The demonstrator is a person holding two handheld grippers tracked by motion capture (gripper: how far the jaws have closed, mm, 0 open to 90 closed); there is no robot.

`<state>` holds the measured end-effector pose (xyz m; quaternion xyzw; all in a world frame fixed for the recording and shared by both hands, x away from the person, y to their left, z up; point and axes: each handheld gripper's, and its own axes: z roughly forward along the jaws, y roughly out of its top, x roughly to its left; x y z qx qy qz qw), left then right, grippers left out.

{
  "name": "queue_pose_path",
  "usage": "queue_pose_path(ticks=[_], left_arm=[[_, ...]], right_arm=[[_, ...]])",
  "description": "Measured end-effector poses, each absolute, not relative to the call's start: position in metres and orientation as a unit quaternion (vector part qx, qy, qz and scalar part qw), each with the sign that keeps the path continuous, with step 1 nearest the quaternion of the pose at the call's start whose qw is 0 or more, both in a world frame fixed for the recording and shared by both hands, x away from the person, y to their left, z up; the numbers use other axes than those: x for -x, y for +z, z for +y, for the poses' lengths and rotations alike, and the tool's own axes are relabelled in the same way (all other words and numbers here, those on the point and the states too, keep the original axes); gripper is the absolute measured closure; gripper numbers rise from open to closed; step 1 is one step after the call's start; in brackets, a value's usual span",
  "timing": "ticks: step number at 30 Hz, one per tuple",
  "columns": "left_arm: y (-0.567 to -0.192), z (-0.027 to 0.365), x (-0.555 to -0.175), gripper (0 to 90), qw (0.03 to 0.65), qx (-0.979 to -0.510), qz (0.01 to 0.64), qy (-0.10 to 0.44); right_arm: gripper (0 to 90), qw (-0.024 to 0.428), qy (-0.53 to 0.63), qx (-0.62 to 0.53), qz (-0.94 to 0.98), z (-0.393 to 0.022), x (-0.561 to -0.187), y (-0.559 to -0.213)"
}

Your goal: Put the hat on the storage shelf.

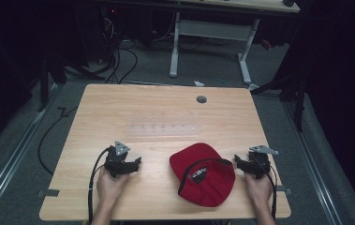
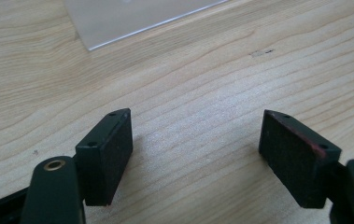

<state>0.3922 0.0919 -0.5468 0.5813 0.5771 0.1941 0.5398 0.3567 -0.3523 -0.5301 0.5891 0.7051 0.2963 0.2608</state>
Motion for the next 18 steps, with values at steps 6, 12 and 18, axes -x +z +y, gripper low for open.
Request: queue_pose_path(ticks=[6, 12, 18], left_arm=[[-0.5469, 0.0921, -0.3918, 26.2, 0.539, -0.582, 0.577, 0.195], [-0.5469, 0.0921, -0.3918, 26.2, 0.539, -0.582, 0.577, 0.195], [-0.5469, 0.0921, -0.3918, 26.2, 0.539, -0.582, 0.577, 0.195]], right_arm=[[34.0, 0.261, 0.296, -0.589, 0.705, -0.3523, -0.3567, -0.5302], [34.8, 0.259, 0.298, -0.591, 0.703, -0.3529, -0.3568, -0.53], [34.4, 0.254, 0.306, -0.594, 0.7, -0.3548, -0.3568, -0.53]])
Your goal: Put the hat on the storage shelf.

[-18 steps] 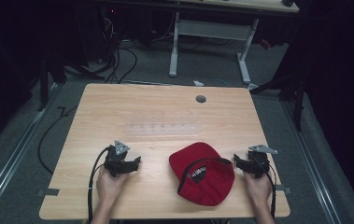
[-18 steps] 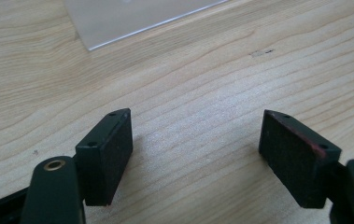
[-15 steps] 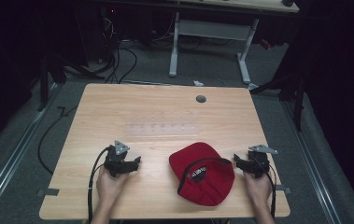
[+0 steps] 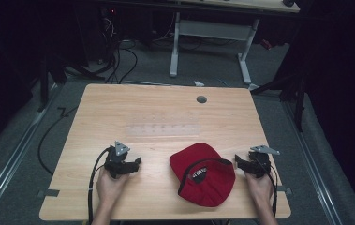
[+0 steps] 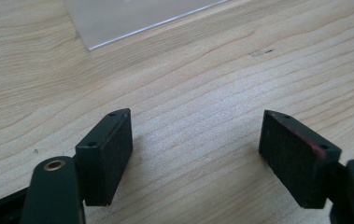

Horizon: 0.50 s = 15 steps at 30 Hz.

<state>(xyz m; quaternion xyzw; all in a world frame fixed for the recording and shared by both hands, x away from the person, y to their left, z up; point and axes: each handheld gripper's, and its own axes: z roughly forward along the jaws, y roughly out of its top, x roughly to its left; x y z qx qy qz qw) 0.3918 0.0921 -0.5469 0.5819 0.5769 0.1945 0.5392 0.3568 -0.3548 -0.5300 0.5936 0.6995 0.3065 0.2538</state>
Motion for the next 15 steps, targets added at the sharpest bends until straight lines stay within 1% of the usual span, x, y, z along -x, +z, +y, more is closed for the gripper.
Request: queue_pose_path(ticks=[6, 12, 15], left_arm=[[-0.547, 0.092, -0.392, 26.2, 0.539, -0.582, 0.577, 0.195], [-0.547, 0.092, -0.392, 26.2, 0.539, -0.582, 0.577, 0.194], [-0.547, 0.092, -0.392, 26.2, 0.539, -0.582, 0.577, 0.195]], right_arm=[[34.6, 0.256, 0.304, -0.592, 0.701, -0.354, -0.357, -0.53], [37.7, 0.253, 0.31, -0.594, 0.698, -0.357, -0.353, -0.529], [40.7, 0.257, 0.324, -0.589, 0.694, -0.358, -0.346, -0.523]])
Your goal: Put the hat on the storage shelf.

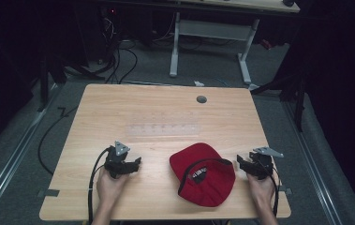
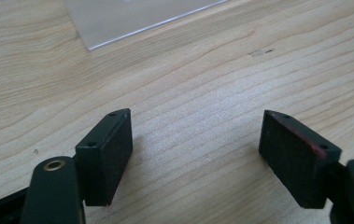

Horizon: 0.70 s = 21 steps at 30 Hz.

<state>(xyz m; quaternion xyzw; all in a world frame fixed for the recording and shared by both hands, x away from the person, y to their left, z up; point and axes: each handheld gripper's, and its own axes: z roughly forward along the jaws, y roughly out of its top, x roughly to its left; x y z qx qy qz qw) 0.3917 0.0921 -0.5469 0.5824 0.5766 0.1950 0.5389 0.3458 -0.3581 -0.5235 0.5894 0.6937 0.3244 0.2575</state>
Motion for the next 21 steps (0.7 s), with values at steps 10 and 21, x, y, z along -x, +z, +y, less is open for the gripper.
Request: queue_pose_path(ticks=[10, 21], left_arm=[[-0.547, 0.092, -0.392, 26.1, 0.539, -0.582, 0.577, 0.195], [-0.547, 0.092, -0.392, 26.1, 0.539, -0.582, 0.577, 0.195]], right_arm=[[43.3, 0.247, 0.38, -0.58, 0.676, -0.361, -0.324, -0.506], [39.9, 0.224, 0.441, -0.546, 0.676, -0.355, -0.304, -0.484]])
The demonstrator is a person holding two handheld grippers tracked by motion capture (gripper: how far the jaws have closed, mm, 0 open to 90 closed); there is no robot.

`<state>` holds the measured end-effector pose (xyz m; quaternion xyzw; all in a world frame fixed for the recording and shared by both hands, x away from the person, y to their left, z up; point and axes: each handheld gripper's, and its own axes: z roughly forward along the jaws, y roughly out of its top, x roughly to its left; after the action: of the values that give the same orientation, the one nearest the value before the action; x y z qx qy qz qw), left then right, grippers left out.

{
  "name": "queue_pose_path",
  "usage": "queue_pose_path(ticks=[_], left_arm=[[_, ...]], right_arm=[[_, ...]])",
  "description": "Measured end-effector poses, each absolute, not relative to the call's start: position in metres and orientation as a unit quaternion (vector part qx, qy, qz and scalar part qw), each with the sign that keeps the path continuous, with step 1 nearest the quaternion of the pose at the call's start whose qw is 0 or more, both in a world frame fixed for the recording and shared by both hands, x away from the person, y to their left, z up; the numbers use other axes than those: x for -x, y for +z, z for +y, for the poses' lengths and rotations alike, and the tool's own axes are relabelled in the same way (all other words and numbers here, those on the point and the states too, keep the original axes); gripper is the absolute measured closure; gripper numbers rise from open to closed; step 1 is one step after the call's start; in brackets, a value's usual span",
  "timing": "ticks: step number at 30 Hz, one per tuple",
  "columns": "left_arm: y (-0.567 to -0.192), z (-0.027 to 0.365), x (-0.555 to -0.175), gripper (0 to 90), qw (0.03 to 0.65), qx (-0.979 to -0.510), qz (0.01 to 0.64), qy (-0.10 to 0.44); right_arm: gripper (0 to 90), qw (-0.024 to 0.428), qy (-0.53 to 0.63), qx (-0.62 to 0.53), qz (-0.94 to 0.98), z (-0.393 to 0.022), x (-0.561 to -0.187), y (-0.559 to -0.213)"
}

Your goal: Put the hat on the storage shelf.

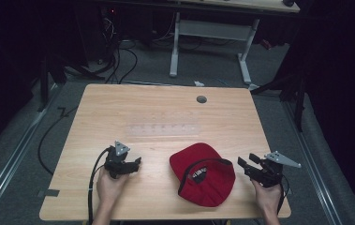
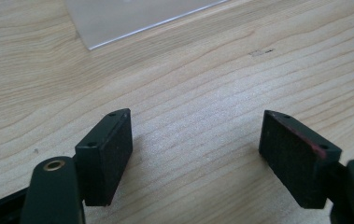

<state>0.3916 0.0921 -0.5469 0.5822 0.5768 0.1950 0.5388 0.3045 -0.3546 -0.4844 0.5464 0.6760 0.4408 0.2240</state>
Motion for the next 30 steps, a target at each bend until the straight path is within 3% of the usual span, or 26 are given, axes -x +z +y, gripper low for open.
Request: queue_pose_path(ticks=[13, 30], left_arm=[[-0.547, 0.092, -0.392, 26.1, 0.539, -0.582, 0.577, 0.195], [-0.547, 0.092, -0.392, 26.0, 0.539, -0.582, 0.577, 0.195]], right_arm=[[37.5, 0.217, 0.456, -0.494, 0.708, -0.327, -0.302, -0.472], [35.4, 0.173, 0.419, -0.472, 0.756, -0.299, -0.326, -0.496]])
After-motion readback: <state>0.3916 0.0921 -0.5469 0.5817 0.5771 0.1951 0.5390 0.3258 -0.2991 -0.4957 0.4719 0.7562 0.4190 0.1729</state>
